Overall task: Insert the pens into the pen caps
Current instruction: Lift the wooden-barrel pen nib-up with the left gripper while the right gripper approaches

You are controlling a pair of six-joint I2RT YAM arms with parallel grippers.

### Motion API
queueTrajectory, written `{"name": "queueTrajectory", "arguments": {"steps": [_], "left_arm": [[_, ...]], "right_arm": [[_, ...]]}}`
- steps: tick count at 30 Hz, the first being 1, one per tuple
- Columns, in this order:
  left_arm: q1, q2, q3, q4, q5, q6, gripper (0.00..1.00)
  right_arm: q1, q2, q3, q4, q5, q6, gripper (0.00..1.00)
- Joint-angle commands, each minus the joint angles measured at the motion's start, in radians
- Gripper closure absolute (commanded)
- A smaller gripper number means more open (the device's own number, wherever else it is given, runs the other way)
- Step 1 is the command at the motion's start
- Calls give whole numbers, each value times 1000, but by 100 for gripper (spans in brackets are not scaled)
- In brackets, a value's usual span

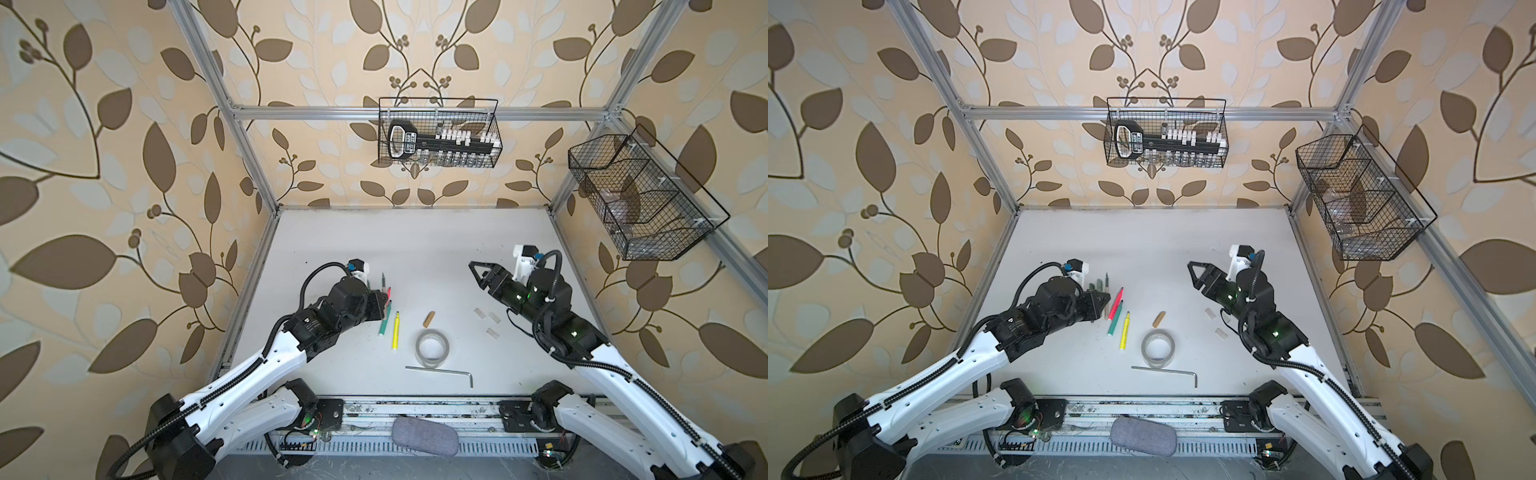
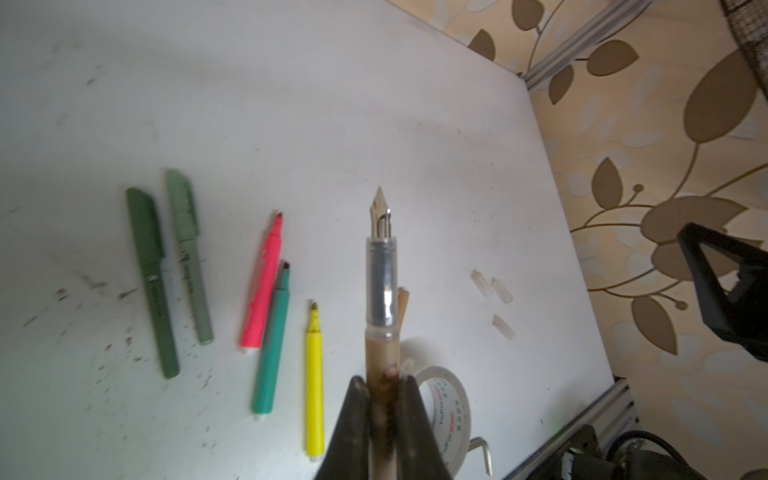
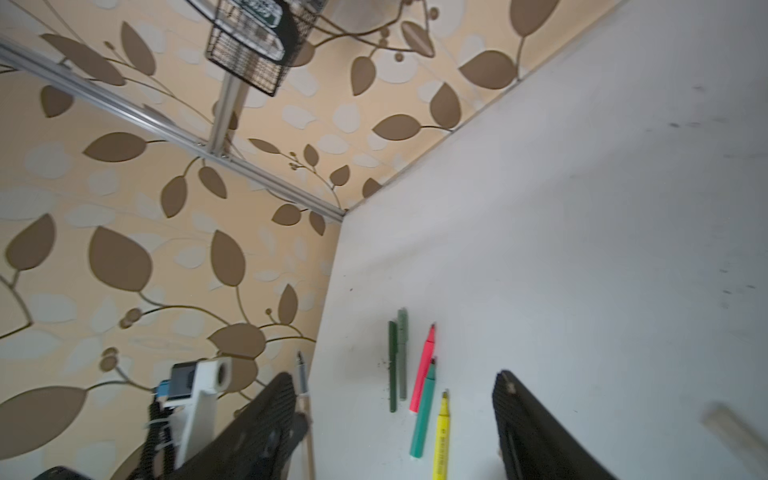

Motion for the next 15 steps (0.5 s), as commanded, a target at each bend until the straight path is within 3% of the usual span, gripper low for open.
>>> {"name": "queueTrajectory", "arguments": {"steps": [1, 5, 7, 9, 15], "left_arm": [[-65, 112, 71, 220, 81, 120, 100], [-186, 241, 62, 399, 15, 263, 100], [-205, 293, 85, 406, 6, 312, 100], [-213, 328, 88, 429, 9, 340, 100], [-219, 331, 39, 522, -89, 352, 100]], "right_arm": [[26, 30, 7, 99, -106, -112, 25], [44, 30, -134, 382, -143, -159, 20], [46, 78, -117, 392, -229, -185, 22], [77, 122, -104, 346, -200, -220, 24], [112, 229, -133, 400, -199, -171, 27]]}}
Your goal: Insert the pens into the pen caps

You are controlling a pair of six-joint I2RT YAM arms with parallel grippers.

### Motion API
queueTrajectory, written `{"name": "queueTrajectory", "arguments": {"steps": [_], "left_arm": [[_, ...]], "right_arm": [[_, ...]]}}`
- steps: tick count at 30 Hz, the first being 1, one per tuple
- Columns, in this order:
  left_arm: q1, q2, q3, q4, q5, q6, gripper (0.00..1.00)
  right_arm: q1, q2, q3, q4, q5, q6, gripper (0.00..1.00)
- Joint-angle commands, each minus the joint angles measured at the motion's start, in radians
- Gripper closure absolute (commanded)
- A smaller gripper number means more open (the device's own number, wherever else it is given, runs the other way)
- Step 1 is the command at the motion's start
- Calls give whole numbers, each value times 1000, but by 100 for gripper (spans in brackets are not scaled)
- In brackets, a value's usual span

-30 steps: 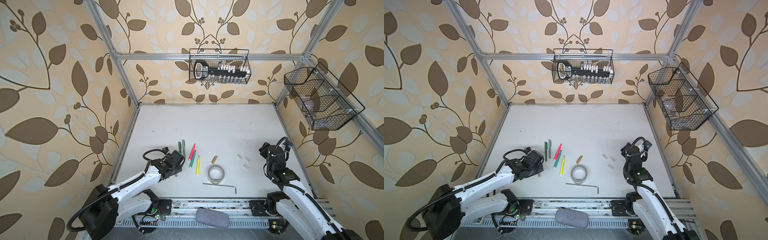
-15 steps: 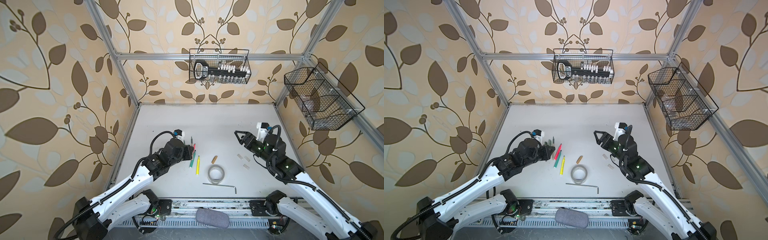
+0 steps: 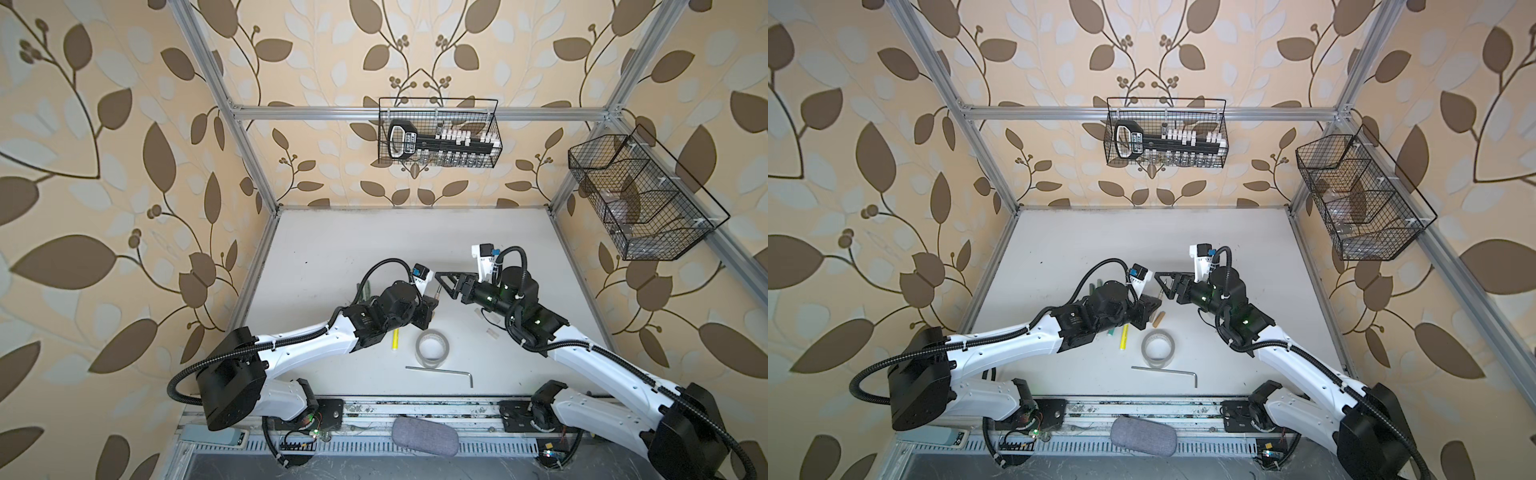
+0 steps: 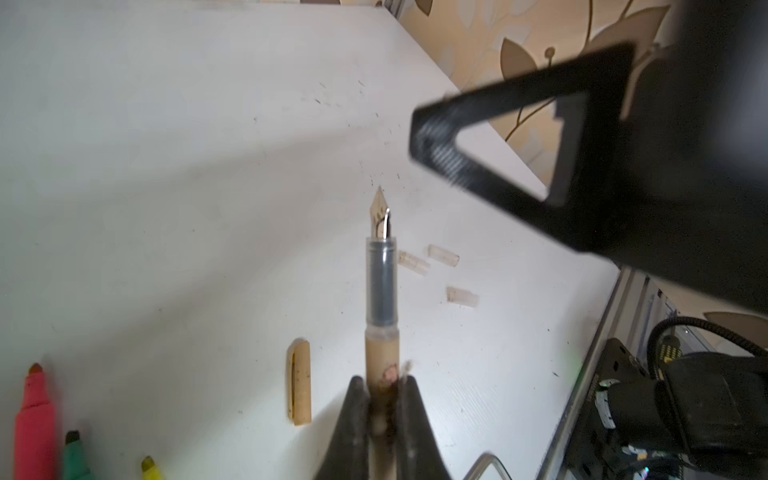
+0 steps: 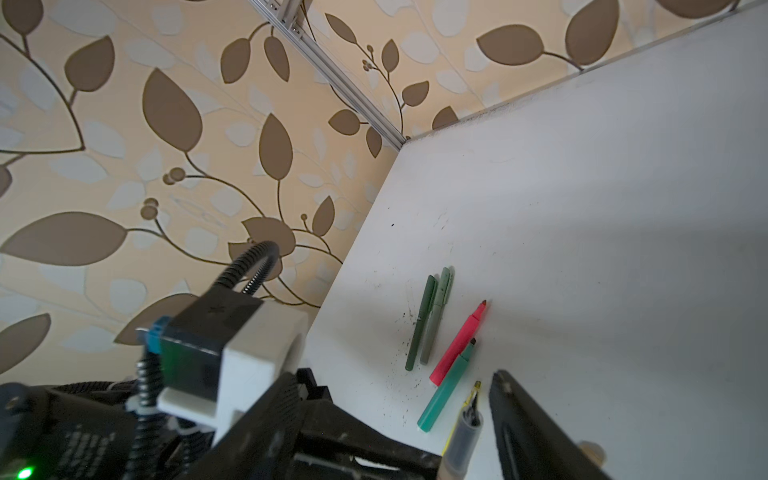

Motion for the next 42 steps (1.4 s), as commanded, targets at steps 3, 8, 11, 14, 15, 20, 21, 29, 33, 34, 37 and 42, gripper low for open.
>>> {"name": "queueTrajectory", "arguments": {"steps": [3, 8, 11, 14, 15, 20, 21, 29, 33, 34, 37, 42], "left_arm": [[-3, -48, -2, 90, -83, 71, 100], [-4, -63, -1, 76, -83, 76, 100], [-4, -81, -10, 79, -67, 76, 100], [-4, -93, -18, 84, -34, 76, 100], [-4, -95, -18, 84, -18, 77, 100], [-7, -94, -7, 75, 60, 80, 100], [-7, -96, -8, 74, 59, 79, 100], [-7, -84, 0, 58, 33, 77, 100], [-7, -81, -1, 55, -3, 75, 78], [-7, -80, -3, 55, -7, 76, 74], [-7, -72, -1, 56, -16, 81, 65], [-7, -51, 4, 64, -1, 86, 62]], "right_arm": [[44, 28, -27, 65, 28, -19, 28], [75, 42, -13, 42, 67, -42, 29], [74, 43, -17, 48, 70, -38, 36], [75, 50, -14, 48, 65, -36, 43], [74, 53, -12, 48, 64, -37, 43], [73, 70, -1, 34, 67, -43, 48], [73, 71, 0, 32, 69, -43, 52], [75, 90, 9, 26, 72, -45, 92], [79, 84, 5, 33, 68, -42, 100], [81, 81, 3, 38, 72, -45, 100], [87, 73, -5, 48, 77, -45, 100], [90, 52, -25, 78, 71, -38, 100]]}}
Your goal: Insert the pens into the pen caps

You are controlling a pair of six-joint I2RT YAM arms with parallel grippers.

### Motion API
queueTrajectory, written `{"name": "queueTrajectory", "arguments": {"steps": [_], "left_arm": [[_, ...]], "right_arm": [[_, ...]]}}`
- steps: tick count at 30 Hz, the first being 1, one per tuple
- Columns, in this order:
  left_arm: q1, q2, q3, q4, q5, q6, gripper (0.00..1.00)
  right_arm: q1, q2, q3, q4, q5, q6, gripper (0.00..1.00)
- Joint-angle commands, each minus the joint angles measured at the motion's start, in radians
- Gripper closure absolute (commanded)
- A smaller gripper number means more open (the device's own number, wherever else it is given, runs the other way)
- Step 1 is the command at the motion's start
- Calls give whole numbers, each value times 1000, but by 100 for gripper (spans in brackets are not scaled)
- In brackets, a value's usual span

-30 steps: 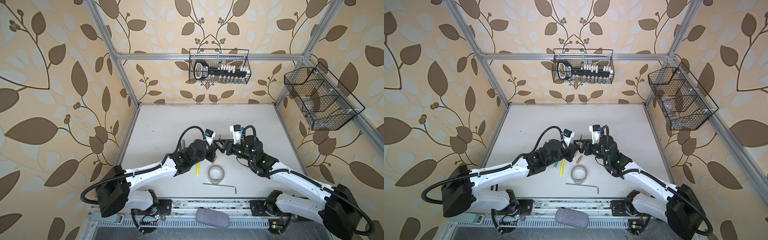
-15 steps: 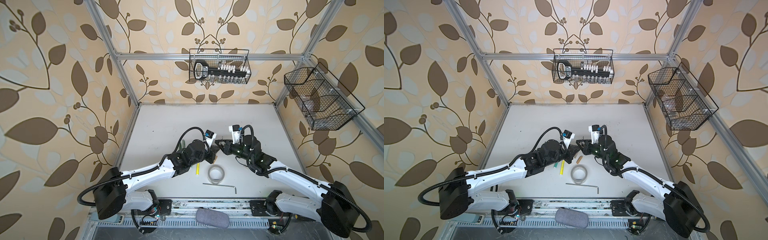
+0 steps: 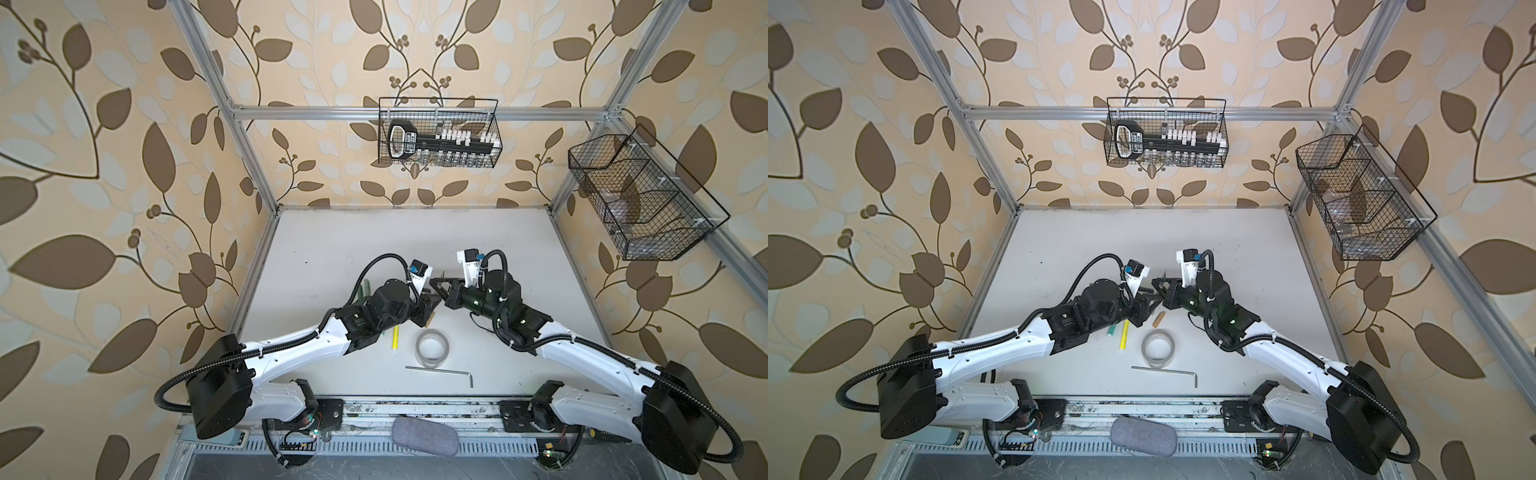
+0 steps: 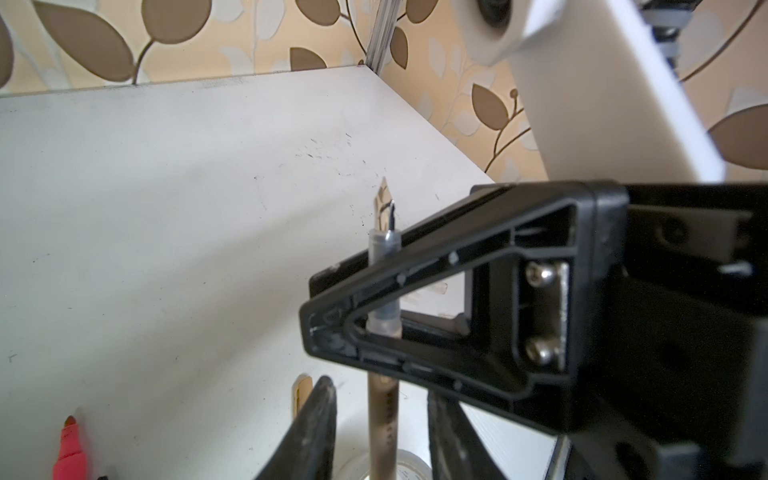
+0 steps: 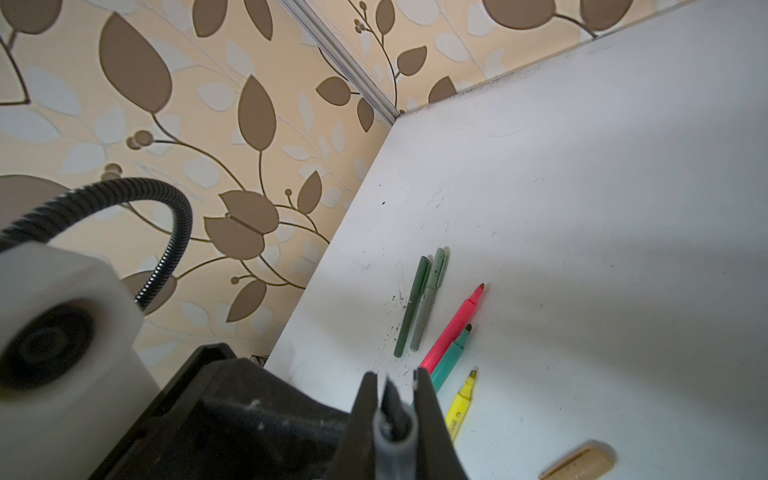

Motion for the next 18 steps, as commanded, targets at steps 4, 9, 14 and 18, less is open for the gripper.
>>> {"name": "queueTrajectory", "arguments": {"steps": [4, 9, 14, 18], "left_arm": [[-6, 41, 27, 40, 11, 25, 63], [-7, 71, 42, 41, 11, 27, 80], [-7, 60, 26, 57, -3, 21, 100], [-7, 32, 10, 65, -41, 13, 100]], "right_arm": [[7, -32, -20, 39, -8, -1, 100], [11, -28, -24, 50, -13, 8, 100], [18, -16, -25, 57, -12, 13, 100], [17, -27, -20, 30, 8, 0, 59]]}}
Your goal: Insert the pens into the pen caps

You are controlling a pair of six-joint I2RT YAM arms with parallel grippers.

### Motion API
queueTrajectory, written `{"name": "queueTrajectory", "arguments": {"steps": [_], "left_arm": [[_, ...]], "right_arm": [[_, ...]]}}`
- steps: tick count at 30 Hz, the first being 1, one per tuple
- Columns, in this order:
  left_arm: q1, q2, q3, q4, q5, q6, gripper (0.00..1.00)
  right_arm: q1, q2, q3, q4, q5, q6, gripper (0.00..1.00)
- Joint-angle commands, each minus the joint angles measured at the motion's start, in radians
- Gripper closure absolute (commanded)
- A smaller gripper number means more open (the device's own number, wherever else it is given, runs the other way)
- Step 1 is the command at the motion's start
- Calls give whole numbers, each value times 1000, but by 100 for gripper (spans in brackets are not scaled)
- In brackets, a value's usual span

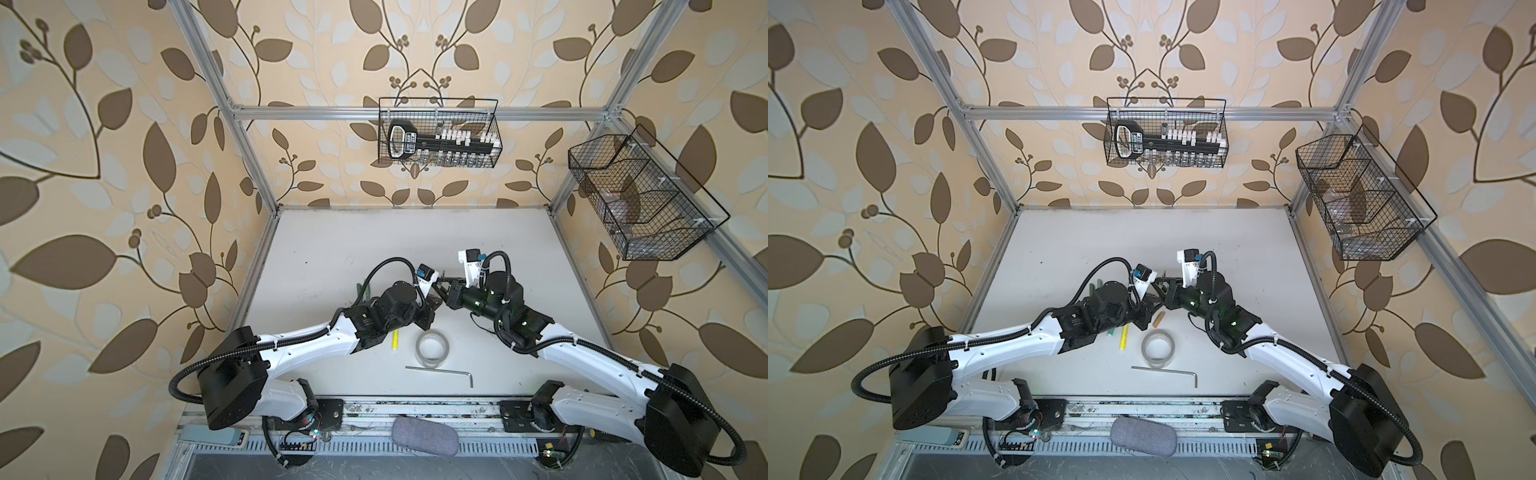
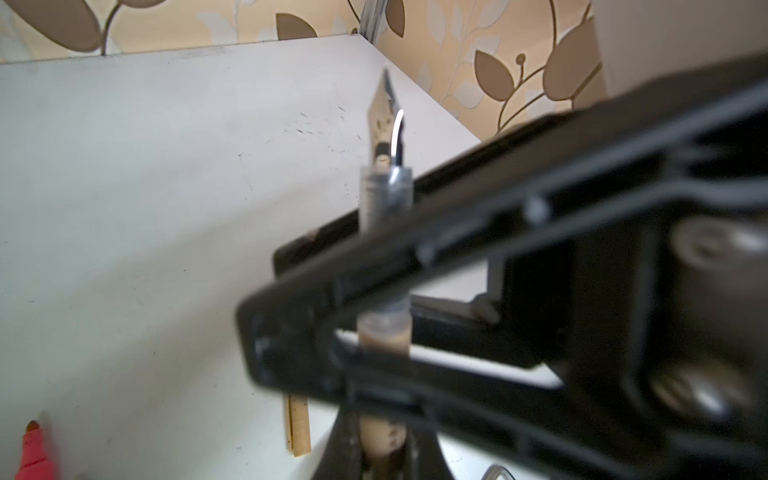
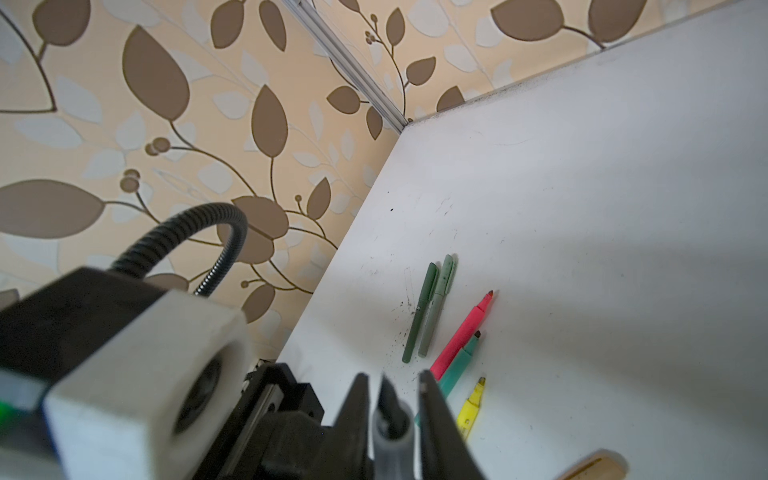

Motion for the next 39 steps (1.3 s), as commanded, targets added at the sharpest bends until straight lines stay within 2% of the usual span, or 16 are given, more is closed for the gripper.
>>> {"name": "queueTrajectory", "arguments": {"steps": [1, 4, 7, 12, 15, 19, 26, 35, 39], "left_arm": [[-1, -46, -4, 56, -61, -2, 100], [-1, -85, -39, 76, -144, -31, 100], [1, -142, -63, 33, -321, -93, 100], [11, -247, -132, 19, -467, -121, 100], [41, -277, -130, -40, -493, -161, 100], [91, -295, -112, -136, -560, -246, 100], [253, -331, -144, -199, -490, -364, 100], [270, -377, -148, -239, -509, -362, 100], [272, -417, -160, -249, -528, -358, 100]], "right_arm": [[9, -18, -10, -3, 17, -11, 53], [10, -57, -1, -60, 80, -39, 42], [11, -97, 14, -141, 166, -62, 35], [10, -136, 59, -336, 392, -74, 34], [9, -87, 121, -492, 471, -94, 35], [5, 30, 171, -594, 442, -129, 40], [65, 263, 235, -676, 399, -156, 41], [128, 499, 371, -786, 348, -146, 34], [144, 542, 399, -840, 344, -131, 32]]}}
